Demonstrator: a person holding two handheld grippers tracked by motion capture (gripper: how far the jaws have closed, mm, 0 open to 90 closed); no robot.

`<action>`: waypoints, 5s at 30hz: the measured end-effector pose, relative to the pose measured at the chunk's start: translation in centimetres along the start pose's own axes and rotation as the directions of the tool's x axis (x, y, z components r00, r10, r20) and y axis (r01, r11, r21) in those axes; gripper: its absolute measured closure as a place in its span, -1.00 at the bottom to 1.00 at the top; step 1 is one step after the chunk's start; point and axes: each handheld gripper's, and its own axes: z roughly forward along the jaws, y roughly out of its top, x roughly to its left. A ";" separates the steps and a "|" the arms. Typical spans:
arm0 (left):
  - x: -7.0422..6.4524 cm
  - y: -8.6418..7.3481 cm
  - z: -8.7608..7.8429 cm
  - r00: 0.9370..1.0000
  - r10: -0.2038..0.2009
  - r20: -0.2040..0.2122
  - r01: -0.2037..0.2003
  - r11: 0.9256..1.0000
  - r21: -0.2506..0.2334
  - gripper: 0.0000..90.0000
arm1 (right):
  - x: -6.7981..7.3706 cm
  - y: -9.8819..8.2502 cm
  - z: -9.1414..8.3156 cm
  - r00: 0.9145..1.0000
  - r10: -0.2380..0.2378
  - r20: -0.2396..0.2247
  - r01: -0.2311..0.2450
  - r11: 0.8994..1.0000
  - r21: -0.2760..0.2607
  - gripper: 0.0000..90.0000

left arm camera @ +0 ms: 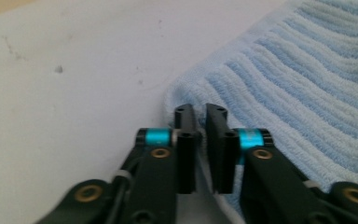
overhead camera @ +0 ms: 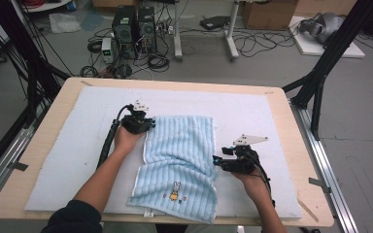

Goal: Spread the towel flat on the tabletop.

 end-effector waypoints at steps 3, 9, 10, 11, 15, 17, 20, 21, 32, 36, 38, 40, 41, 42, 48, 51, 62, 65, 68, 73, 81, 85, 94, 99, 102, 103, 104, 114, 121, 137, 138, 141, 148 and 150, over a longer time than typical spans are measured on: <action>0.5 0.6 0.4 0.998 -0.004 -0.066 0.005 1.000 0.005 0.94 | 0.1 0.0 0.1 1.000 -0.003 -0.001 0.003 1.000 0.003 -0.04; 2.2 1.3 0.9 0.989 -0.086 -0.124 0.079 0.995 -0.062 0.42 | 0.0 0.1 0.3 1.000 0.001 0.011 -0.001 1.000 -0.003 -0.04; 2.3 1.2 0.9 0.987 -0.100 -0.126 0.093 0.994 -0.061 0.22 | 0.0 0.1 0.3 1.000 0.008 0.010 -0.008 1.000 -0.004 -0.04; 2.5 1.1 0.9 0.987 -0.111 -0.120 0.104 0.993 -0.059 0.10 | -0.2 0.2 0.5 1.000 0.011 0.019 -0.011 1.000 -0.012 -0.04; 2.9 0.9 0.3 0.985 -0.151 -0.086 0.148 0.988 -0.039 0.03 | -1.2 1.1 1.2 0.998 0.029 0.057 -0.029 1.000 -0.013 -0.04; 2.9 0.8 0.0 0.984 -0.165 -0.062 0.163 0.986 -0.037 0.03 | -2.0 1.9 1.7 0.996 0.036 0.085 -0.035 0.999 -0.023 -0.04; 2.8 0.6 -0.1 0.983 -0.181 -0.024 0.180 0.983 -0.023 0.04 | -3.4 3.1 2.8 0.991 0.055 0.118 -0.053 0.998 -0.023 0.00; 2.8 0.5 -0.1 0.982 -0.189 -0.007 0.189 0.982 -0.015 0.08 | -3.8 3.5 3.3 0.990 0.059 0.127 -0.057 0.998 -0.021 0.02; 2.1 0.1 0.6 0.984 -0.169 0.052 0.169 0.986 -0.002 0.92 | -6.0 6.0 9.0 0.974 0.071 0.216 -0.088 0.994 0.070 0.45; 2.8 0.7 1.2 0.979 -0.199 0.037 0.200 0.980 -0.003 0.93 | -6.2 6.9 9.8 0.980 0.042 0.193 -0.062 0.994 0.096 0.92; 3.2 1.1 1.5 0.976 -0.215 0.024 0.216 0.976 -0.011 0.93 | -6.6 7.4 10.1 0.977 0.052 0.205 -0.073 0.993 0.097 0.94; 3.7 1.5 1.7 0.972 -0.233 0.020 0.234 0.972 -0.030 0.93 | -7.1 7.8 10.3 0.971 0.071 0.227 -0.092 0.993 0.080 0.94; 4.0 1.9 1.8 0.971 -0.237 0.022 0.238 0.970 -0.046 0.93 | -7.4 8.1 10.4 0.968 0.077 0.240 -0.093 0.994 0.058 0.94; 4.1 2.1 1.8 0.973 -0.231 0.020 0.232 0.971 -0.052 0.93 | -7.8 8.5 10.4 0.963 0.085 0.257 -0.098 0.994 0.039 0.94; 4.2 3.9 1.4 0.973 -0.227 -0.032 0.220 0.962 -0.160 0.93 | -8.6 9.7 10.8 0.933 0.137 0.334 -0.120 0.990 -0.071 0.94; 4.2 3.9 1.3 0.969 -0.242 -0.041 0.233 0.960 -0.158 0.62 | -8.7 10.0 11.2 0.922 0.164 0.349 -0.141 0.986 -0.093 0.81; 4.9 1.8 0.2 0.961 -0.277 -0.019 0.276 0.960 -0.055 0.09 | -9.2 8.9 9.5 0.922 0.215 0.322 -0.195 0.976 -0.093 0.35; 3.8 1.5 0.8 0.971 -0.239 0.007 0.239 0.971 -0.017 0.15 | -9.2 8.3 9.1 0.928 0.217 0.302 -0.204 0.976 -0.074 0.37; 2.5 1.3 1.5 0.981 -0.192 0.007 0.192 0.981 0.024 0.18 | -9.0 7.7 9.3 0.931 0.239 0.277 -0.231 0.971 -0.062 0.39; 0.7 1.6 1.8 0.997 -0.070 -0.038 0.071 0.997 0.026 0.92 | -7.5 7.0 10.3 0.945 0.158 0.285 -0.167 0.986 0.006 0.42; 1.4 1.4 2.4 0.980 -0.120 -0.157 0.118 0.993 -0.027 0.85 | -7.0 7.4 11.4 0.938 0.110 0.328 -0.111 0.994 -0.016 0.90; 2.3 1.2 1.6 0.975 -0.177 -0.132 0.172 0.984 -0.048 0.14 | -7.6 7.4 10.9 0.936 0.187 0.298 -0.171 0.982 -0.080 0.54; 1.9 -1.3 -1.6 0.976 -0.210 0.059 0.214 0.973 -0.087 0.04 | -6.8 6.2 7.5 0.969 0.144 0.201 -0.135 0.989 -0.056 0.26; 0.7 -2.1 -3.5 0.971 -0.196 0.135 0.208 0.975 -0.075 0.05 | -4.5 5.0 5.6 0.986 0.061 0.153 -0.060 0.998 -0.008 0.26; -0.4 -2.1 -4.1 0.969 -0.166 0.185 0.176 0.984 -0.037 0.08 | -3.7 4.4 5.2 0.988 0.052 0.146 -0.056 0.998 0.024 0.27; -0.9 -2.1 -4.1 0.969 -0.149 0.197 0.154 0.988 -0.011 0.06 | -3.6 4.3 5.2 0.989 0.052 0.142 -0.058 0.997 0.042 0.28; -1.4 -2.0 -4.1 0.974 -0.119 0.191 0.119 0.993 0.011 0.04 | -3.4 4.3 5.3 0.989 0.048 0.139 -0.056 0.997 0.055 0.29; -2.4 -3.1 -3.7 0.993 -0.054 0.108 0.057 0.998 -0.019 0.94 | -2.3 4.4 7.0 0.983 -0.024 0.183 -0.003 0.990 0.144 0.93; -0.9 -2.1 -2.1 0.991 -0.129 0.045 0.131 0.990 -0.047 0.93 | -3.6 5.4 8.9 0.966 -0.009 0.258 -0.012 0.997 0.077 0.94; -0.7 -3.8 -4.9 0.976 -0.172 0.133 0.184 0.979 -0.084 -0.03 | -2.3 4.5 6.6 0.968 0.032 0.248 -0.031 0.999 -0.005 0.40; -1.0 -4.0 -5.4 0.976 -0.171 0.137 0.184 0.978 -0.093 -0.09 | -1.9 4.3 6.2 0.968 0.023 0.251 -0.023 1.000 -0.005 0.36; -1.6 -4.5 -6.7 0.977 -0.161 0.139 0.178 0.976 -0.123 -0.14 | -0.8 3.7 4.9 0.969 0.021 0.246 -0.017 1.000 -0.017 0.26; -3.6 -7.2 -9.9 0.978 -0.153 0.143 0.176 0.971 -0.163 -0.38 | 2.0 0.7 2.6 0.974 0.004 0.225 -0.004 1.000 -0.002 0.14; -4.0 -7.9 -10.5 0.976 -0.155 0.151 0.179 0.971 -0.158 -0.35 | 2.6 -0.3 2.2 0.978 0.015 0.207 -0.014 1.000 -0.002 0.14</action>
